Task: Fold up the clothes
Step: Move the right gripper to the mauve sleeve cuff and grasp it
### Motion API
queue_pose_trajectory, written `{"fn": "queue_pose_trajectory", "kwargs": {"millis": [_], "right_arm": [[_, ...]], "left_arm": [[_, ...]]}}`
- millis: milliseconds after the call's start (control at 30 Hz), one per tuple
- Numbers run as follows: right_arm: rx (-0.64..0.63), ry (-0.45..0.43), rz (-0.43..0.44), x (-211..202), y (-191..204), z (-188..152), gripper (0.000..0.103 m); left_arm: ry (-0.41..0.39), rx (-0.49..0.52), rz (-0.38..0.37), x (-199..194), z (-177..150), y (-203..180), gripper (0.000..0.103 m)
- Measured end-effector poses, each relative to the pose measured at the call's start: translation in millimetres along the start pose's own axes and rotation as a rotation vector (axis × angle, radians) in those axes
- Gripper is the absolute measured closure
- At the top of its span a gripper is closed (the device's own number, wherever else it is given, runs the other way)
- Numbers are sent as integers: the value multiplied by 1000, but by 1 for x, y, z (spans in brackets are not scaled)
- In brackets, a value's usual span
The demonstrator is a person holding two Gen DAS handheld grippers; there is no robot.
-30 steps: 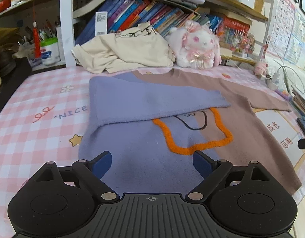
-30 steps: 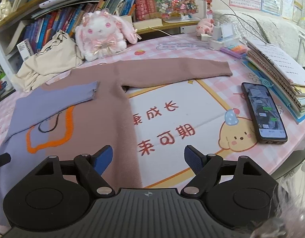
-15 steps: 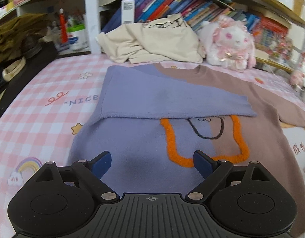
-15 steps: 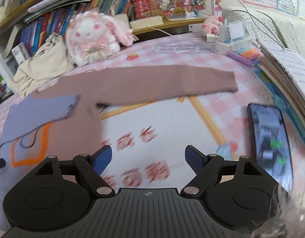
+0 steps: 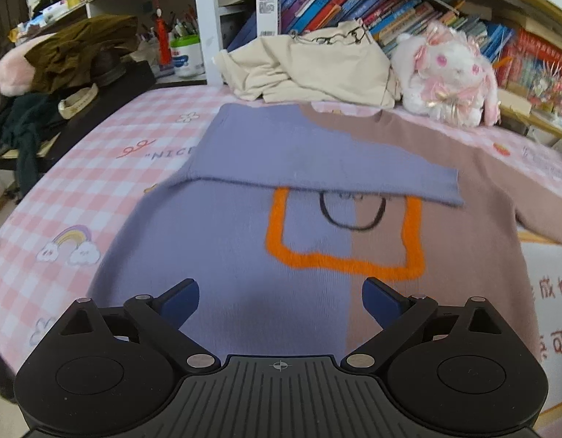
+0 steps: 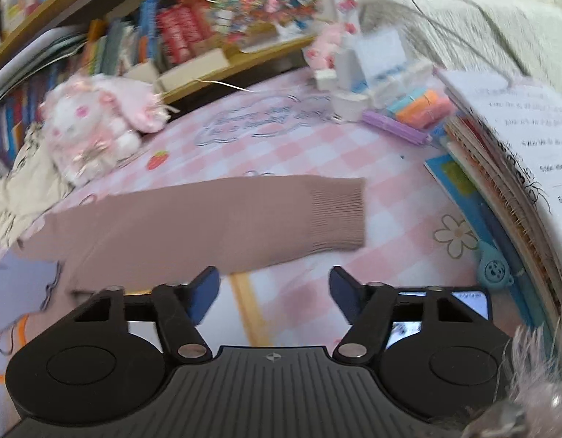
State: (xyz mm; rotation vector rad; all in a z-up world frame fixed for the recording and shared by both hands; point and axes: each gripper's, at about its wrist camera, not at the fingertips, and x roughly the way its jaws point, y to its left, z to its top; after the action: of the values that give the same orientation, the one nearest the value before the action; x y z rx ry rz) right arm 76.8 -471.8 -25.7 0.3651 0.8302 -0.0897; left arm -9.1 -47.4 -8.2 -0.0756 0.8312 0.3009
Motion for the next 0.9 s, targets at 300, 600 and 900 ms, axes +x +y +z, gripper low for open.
{"fn": "queue_pose_trajectory", "kwargs": {"millis": [300, 600, 900], "right_arm": [[116, 16, 1, 21, -40, 26, 56], [199, 50, 121, 33, -54, 33, 82], [250, 109, 253, 42, -45, 30, 77]], "left_arm": [[24, 11, 82, -11, -9, -18, 5], [32, 42, 106, -17, -12, -28, 5], [45, 66, 110, -18, -14, -37, 5]]}}
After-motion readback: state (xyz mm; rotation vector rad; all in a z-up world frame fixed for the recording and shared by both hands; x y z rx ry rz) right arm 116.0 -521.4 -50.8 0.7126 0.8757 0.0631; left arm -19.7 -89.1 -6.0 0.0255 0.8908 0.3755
